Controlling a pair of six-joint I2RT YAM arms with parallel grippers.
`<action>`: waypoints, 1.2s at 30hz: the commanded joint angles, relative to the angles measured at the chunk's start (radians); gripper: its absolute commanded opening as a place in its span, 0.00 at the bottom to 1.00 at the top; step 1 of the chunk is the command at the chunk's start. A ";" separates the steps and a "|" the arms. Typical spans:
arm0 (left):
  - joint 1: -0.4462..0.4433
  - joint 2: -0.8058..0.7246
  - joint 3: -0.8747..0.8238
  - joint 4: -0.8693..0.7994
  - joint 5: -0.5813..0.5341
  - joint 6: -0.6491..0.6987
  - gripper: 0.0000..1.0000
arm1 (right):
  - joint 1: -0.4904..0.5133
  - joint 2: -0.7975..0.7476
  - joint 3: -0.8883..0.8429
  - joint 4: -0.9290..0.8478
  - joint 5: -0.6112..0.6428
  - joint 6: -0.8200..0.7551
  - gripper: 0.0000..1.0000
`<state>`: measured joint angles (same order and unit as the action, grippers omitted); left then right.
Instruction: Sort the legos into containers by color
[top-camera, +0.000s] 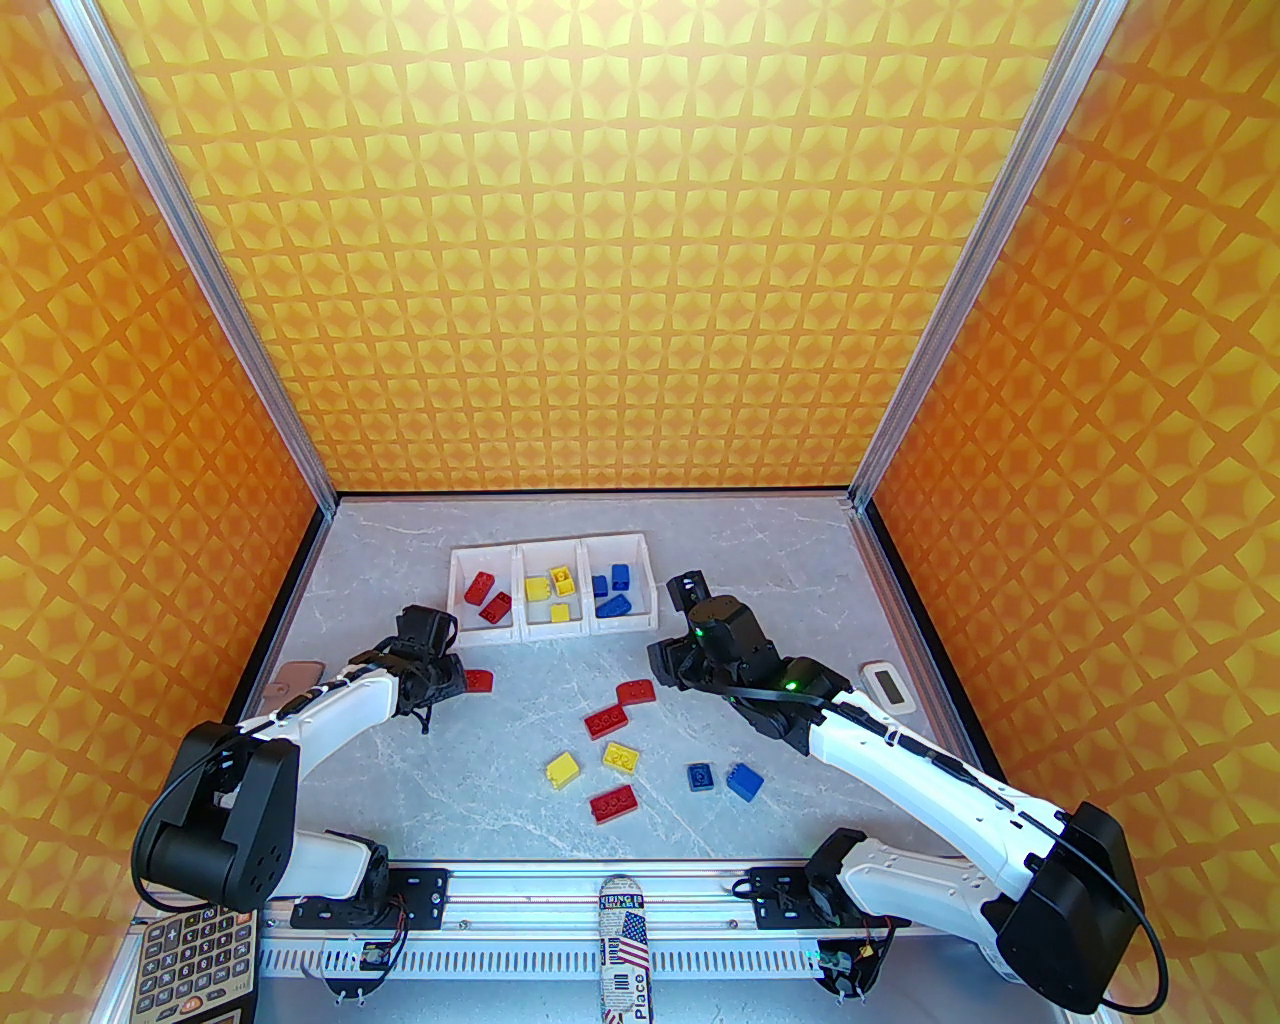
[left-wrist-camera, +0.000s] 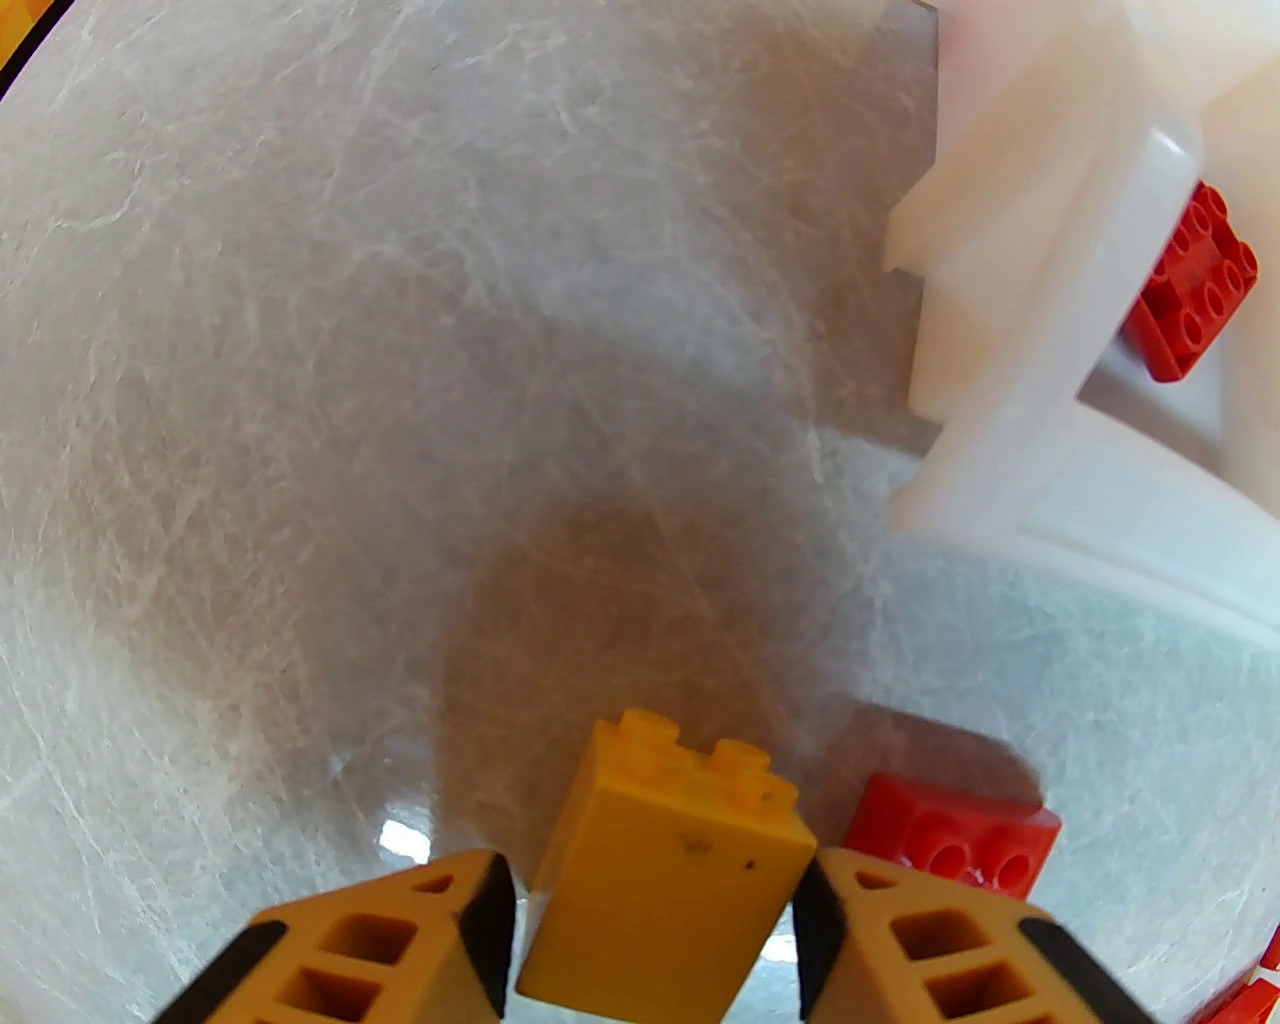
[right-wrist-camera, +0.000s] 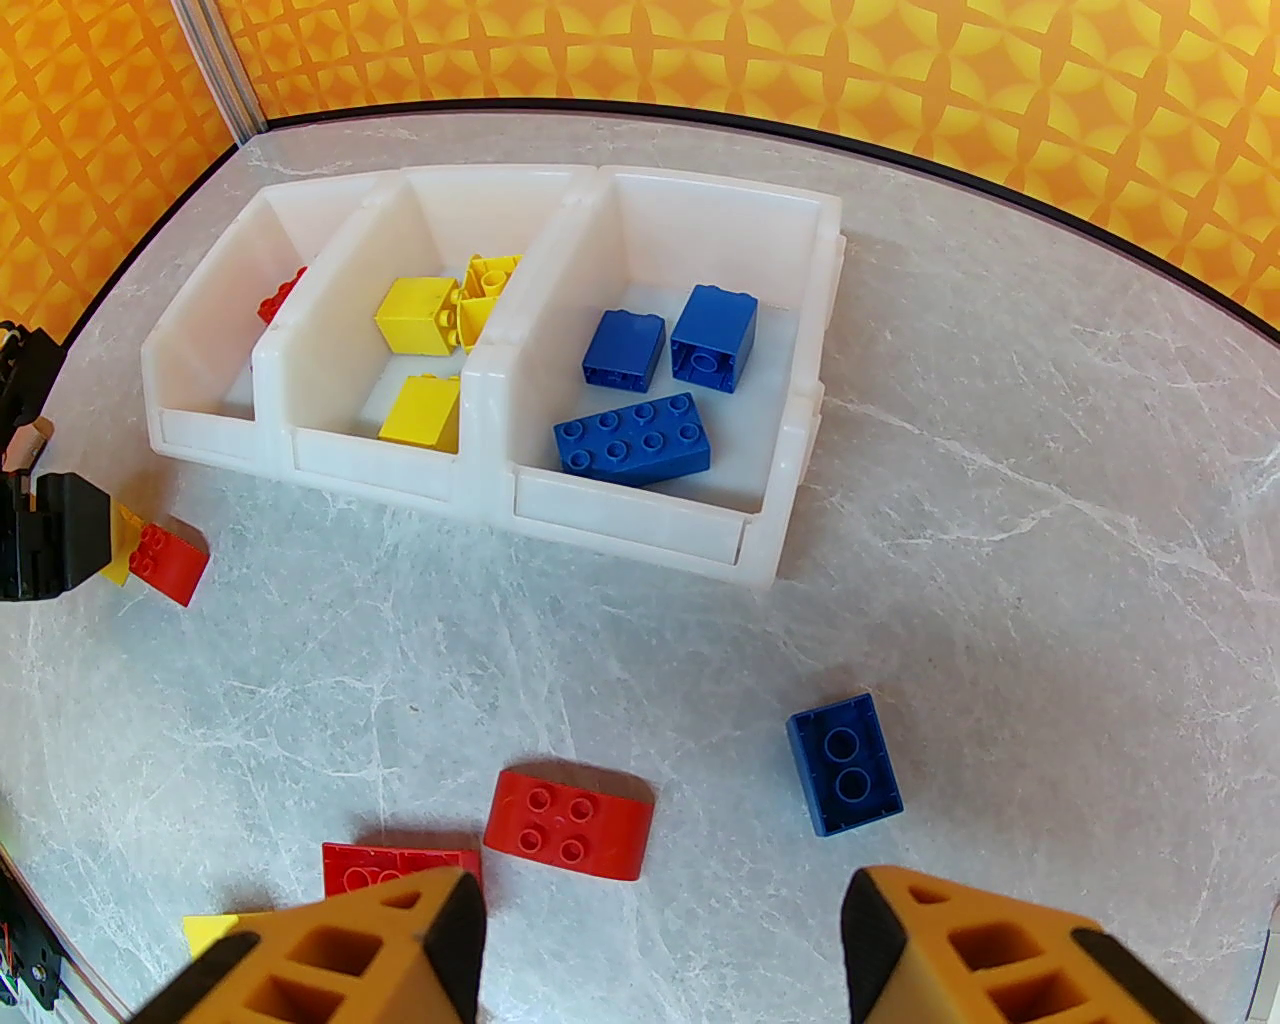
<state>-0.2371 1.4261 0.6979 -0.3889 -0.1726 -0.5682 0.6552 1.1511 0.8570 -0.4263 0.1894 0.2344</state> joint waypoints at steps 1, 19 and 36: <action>0.007 -0.004 0.022 0.005 0.028 0.016 0.46 | 0.007 -0.011 -0.012 -0.007 0.028 0.014 0.64; -0.027 -0.161 0.074 -0.127 0.009 0.014 0.30 | 0.008 -0.007 -0.018 0.004 0.032 0.016 0.63; -0.235 0.121 0.501 -0.162 0.006 0.097 0.31 | 0.007 -0.025 -0.048 -0.005 0.021 0.037 0.62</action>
<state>-0.4397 1.4723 1.1236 -0.5358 -0.1650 -0.5129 0.6552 1.1515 0.8246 -0.4271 0.2031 0.2512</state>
